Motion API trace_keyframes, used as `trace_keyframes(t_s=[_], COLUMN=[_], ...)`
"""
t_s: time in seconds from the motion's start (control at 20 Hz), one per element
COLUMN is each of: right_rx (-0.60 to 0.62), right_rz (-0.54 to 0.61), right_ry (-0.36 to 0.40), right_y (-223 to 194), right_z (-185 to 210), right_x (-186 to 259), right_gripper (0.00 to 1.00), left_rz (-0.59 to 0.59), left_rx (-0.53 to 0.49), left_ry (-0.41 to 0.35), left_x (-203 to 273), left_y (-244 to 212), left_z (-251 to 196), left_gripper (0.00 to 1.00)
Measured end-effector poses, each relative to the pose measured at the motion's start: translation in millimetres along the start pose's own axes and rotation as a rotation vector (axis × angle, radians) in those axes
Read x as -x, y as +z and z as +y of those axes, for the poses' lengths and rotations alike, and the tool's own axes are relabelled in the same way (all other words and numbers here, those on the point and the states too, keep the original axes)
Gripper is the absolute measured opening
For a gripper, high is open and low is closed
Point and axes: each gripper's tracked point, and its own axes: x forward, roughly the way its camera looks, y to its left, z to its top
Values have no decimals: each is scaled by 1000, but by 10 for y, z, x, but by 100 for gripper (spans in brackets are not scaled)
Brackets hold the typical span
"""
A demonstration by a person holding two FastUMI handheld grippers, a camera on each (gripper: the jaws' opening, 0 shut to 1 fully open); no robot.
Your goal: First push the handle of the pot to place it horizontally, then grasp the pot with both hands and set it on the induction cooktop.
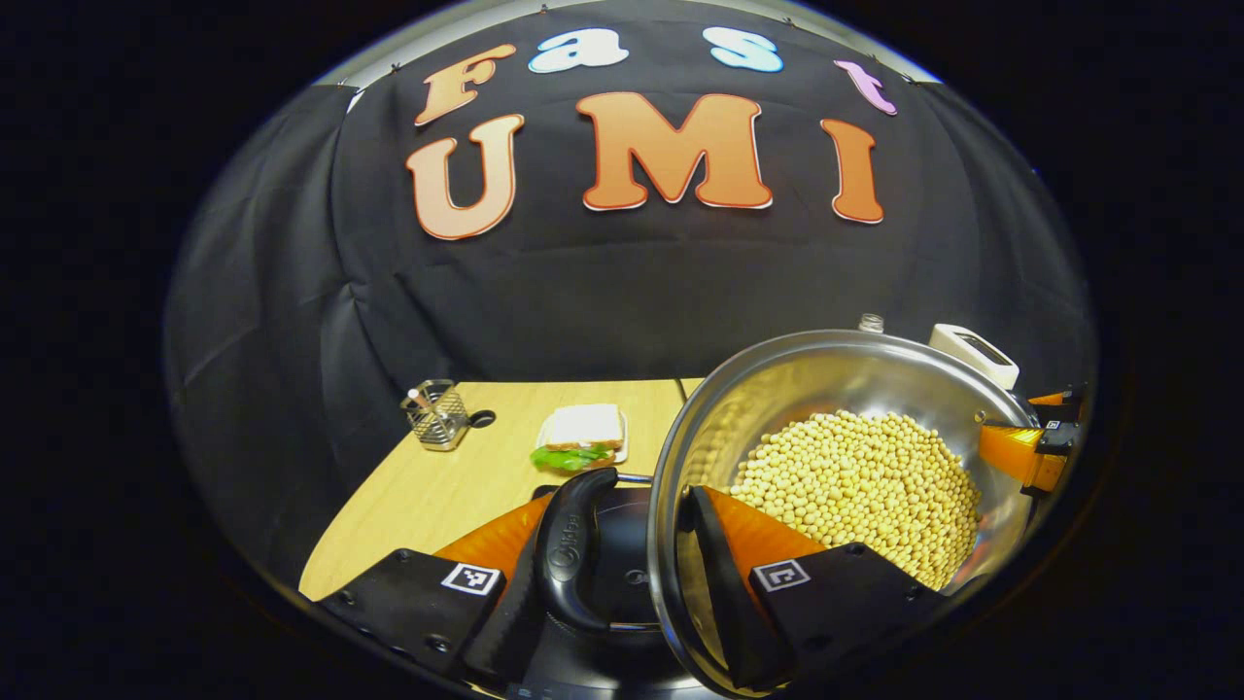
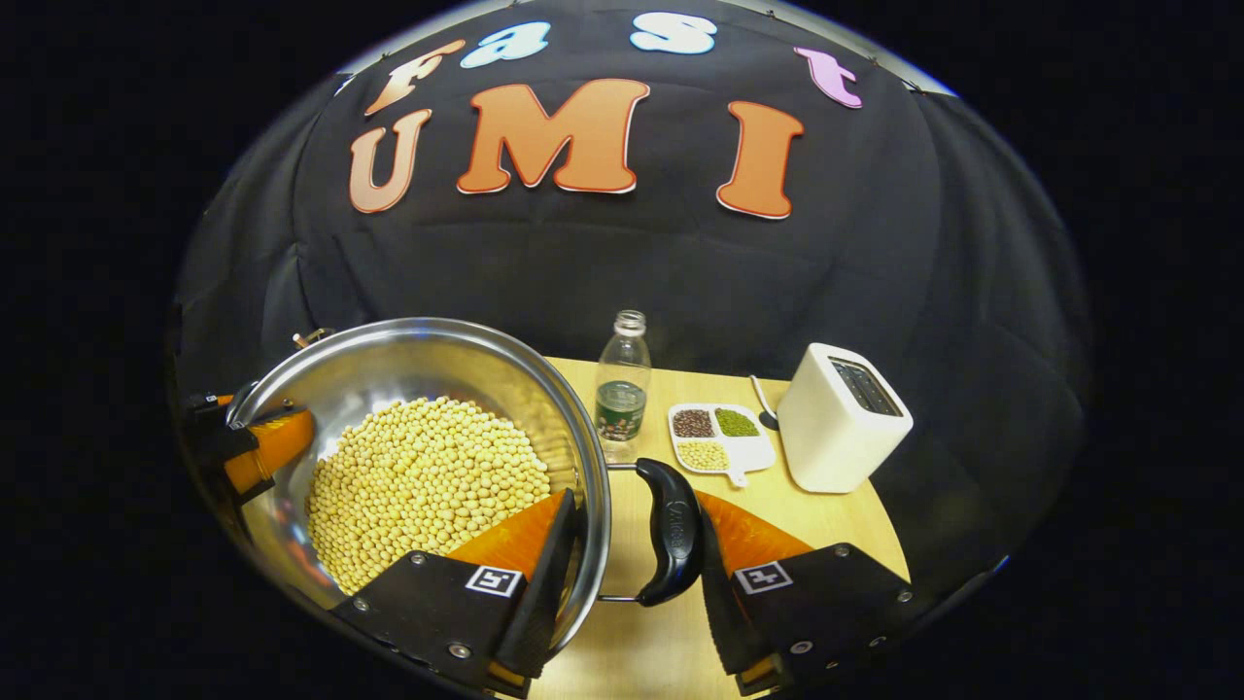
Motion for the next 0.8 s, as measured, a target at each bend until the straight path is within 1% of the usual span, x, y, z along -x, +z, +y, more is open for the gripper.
trace_keyframes(t_s=[0.05, 0.15, 0.2, 0.25, 0.3, 0.4, 0.45, 0.5, 0.55, 0.65, 0.75, 0.8], right_rx=[4, 9, 18, 27, 34, 36, 33, 37, 40, 39, 40, 46], right_rz=[-1, -10, -17, -24, -27, -25, -25, -29, -22, -2, 7, 9], right_ry=[8, 26, 34, 41, 49, 67, 73, 78, 82, 93, 103, 105], right_y=[-7, -10, -3, 18, 19, 20, 16, 1, -28, -36, -34, -49], right_z=[19, 22, 33, 33, 29, 35, 36, 38, 59, 92, 141, 132], right_x=[-47, -60, -91, -118, -126, -180, -218, -250, -244, -306, -363, -347], right_gripper=[65, 65, 65, 60, 65, 65, 65, 60, 65, 65, 65, 65], left_rz=[-4, -11, -10, -10, -8, -11, -13, -8, -4, 10, 12, 15], left_rx=[3, 11, 17, 22, 28, 38, 45, 48, 54, 55, 54, 49], left_ry=[11, 28, 37, 47, 56, 75, 84, 91, 98, 108, 115, 116], left_x=[27, 85, 101, 131, 155, 189, 223, 235, 230, 207, 165, 143], left_y=[16, 36, 43, 45, 51, 79, 84, 67, 37, -35, -69, -86], left_z=[91, 287, 379, 457, 535, 709, 755, 794, 874, 993, 1066, 1091], left_gripper=[83, 83, 80, 80, 77, 82, 83, 80, 80, 80, 83, 80])
